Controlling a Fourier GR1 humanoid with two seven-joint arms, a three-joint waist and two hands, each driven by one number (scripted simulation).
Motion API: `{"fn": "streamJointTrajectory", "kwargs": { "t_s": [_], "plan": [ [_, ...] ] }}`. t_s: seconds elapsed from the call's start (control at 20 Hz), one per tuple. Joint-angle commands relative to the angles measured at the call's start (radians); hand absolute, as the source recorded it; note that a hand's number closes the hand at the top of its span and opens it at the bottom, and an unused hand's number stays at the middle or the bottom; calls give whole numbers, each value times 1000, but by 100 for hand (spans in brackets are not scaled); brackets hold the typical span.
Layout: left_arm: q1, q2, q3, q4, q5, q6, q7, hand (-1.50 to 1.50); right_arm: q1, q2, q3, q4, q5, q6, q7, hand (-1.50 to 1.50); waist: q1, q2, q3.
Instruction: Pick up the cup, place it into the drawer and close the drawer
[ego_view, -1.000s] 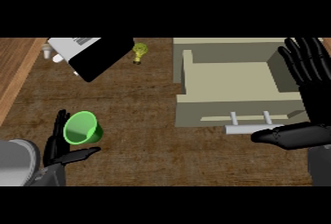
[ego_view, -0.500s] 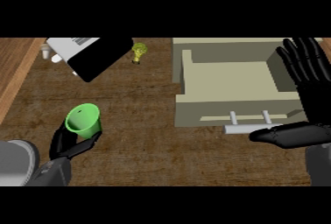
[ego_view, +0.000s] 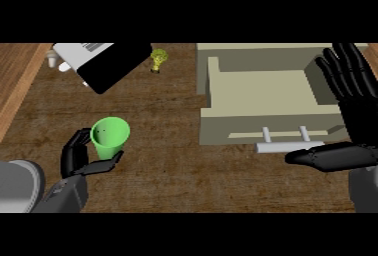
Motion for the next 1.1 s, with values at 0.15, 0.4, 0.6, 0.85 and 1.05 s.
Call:
{"fn": "streamJointTrajectory", "kwargs": {
  "t_s": [0.15, 0.4, 0.6, 0.85, 1.05],
  "plan": [
    [-30, -48, 28, -35, 32, -51, -145, 150, 28, -19, -26, -37, -39, 20, 25, -150, 3, -6, 1],
    [-136, -41, -35, -109, 14, -208, -38, 150, 22, -22, -28, 21, -18, 26, -13, -150, 15, -11, 3],
    [-184, -95, -98, -192, -13, -163, 39, 150, -7, -48, -76, 34, -40, 22, -7, -150, 31, -16, 5],
    [-304, -163, -142, -318, -2, -107, 218, 150, -22, 6, -9, 45, 29, -30, 4, -150, 41, -18, 5],
    [-349, -203, -200, -473, 0, -66, 404, 150, 53, -22, -41, 12, 5, 7, -9, -150, 42, -22, 5]
  ]
}}
